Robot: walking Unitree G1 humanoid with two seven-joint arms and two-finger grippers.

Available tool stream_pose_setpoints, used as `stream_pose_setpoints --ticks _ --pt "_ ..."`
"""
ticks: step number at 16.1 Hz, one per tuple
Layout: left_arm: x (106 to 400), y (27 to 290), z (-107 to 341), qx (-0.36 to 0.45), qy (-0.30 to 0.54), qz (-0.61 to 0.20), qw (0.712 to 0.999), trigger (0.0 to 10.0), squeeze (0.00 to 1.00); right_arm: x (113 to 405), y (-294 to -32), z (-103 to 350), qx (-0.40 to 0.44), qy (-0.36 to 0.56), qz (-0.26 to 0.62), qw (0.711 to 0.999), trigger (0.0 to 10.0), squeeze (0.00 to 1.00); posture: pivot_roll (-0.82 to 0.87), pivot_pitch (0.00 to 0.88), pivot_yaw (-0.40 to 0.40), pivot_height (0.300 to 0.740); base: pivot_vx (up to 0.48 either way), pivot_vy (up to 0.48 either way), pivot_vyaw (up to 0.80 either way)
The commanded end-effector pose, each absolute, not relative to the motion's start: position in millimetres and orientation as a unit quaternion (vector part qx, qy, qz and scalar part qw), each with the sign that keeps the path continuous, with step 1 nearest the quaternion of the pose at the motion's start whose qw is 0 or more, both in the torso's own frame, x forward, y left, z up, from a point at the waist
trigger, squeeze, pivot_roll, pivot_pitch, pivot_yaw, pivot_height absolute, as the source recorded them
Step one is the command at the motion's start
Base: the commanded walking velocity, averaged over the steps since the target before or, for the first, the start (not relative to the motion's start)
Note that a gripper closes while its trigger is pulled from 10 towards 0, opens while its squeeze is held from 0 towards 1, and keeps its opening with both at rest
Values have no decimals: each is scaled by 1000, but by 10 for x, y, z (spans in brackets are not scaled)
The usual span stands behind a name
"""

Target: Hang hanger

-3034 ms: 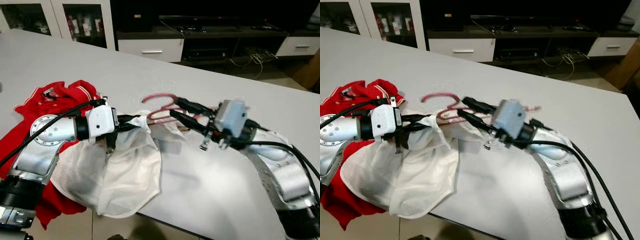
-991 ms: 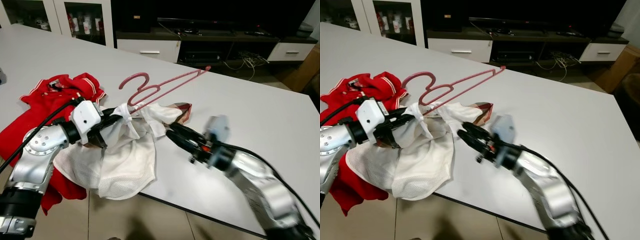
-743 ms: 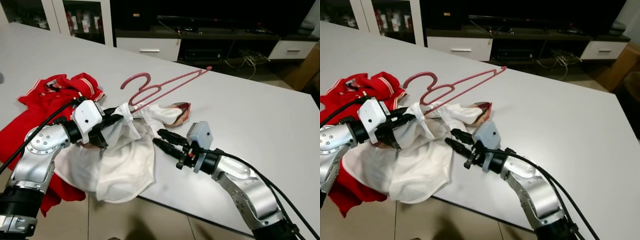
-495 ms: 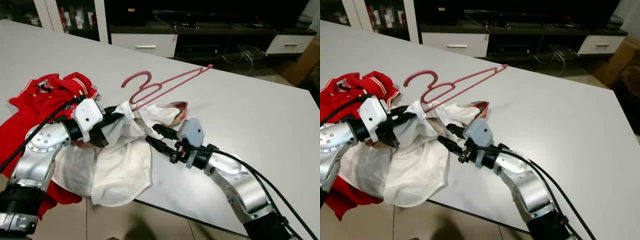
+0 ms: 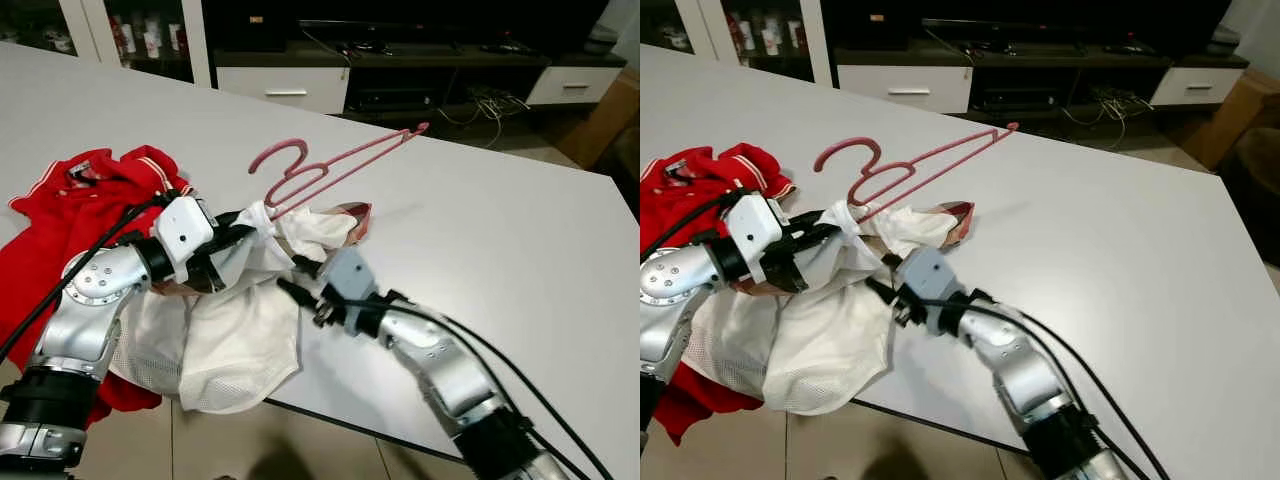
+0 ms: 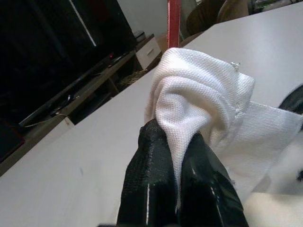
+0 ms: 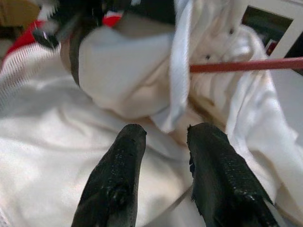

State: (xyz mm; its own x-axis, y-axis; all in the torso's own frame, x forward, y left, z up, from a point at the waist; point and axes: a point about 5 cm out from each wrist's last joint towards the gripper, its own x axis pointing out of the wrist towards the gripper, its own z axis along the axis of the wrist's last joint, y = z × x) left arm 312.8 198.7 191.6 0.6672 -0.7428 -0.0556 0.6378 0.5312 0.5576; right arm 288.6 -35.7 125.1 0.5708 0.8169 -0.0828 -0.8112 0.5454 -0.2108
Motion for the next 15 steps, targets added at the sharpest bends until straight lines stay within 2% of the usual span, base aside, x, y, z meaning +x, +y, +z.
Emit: stream_pose_setpoints --ticks 1,4,9,15 --pt "3129 1932 1926 278 -98 -406 865 0 0 2957 -376 1234 -139 -12 440 887 10000 0 61 102 -54 740 0 0 0" --pt "3126 1935 1932 278 -98 -408 864 0 0 3181 -481 1186 -173 8 340 925 10000 0 68 106 -45 740 0 0 0" --pt "3135 1934 1935 279 -97 -406 865 0 0 3345 -799 1102 -213 29 232 949 10000 0 59 109 -42 740 0 0 0" --pt "3154 1899 1906 273 -96 -410 865 0 0 3227 -699 1236 -147 -2 303 942 10000 0 45 120 -30 740 0 0 0"
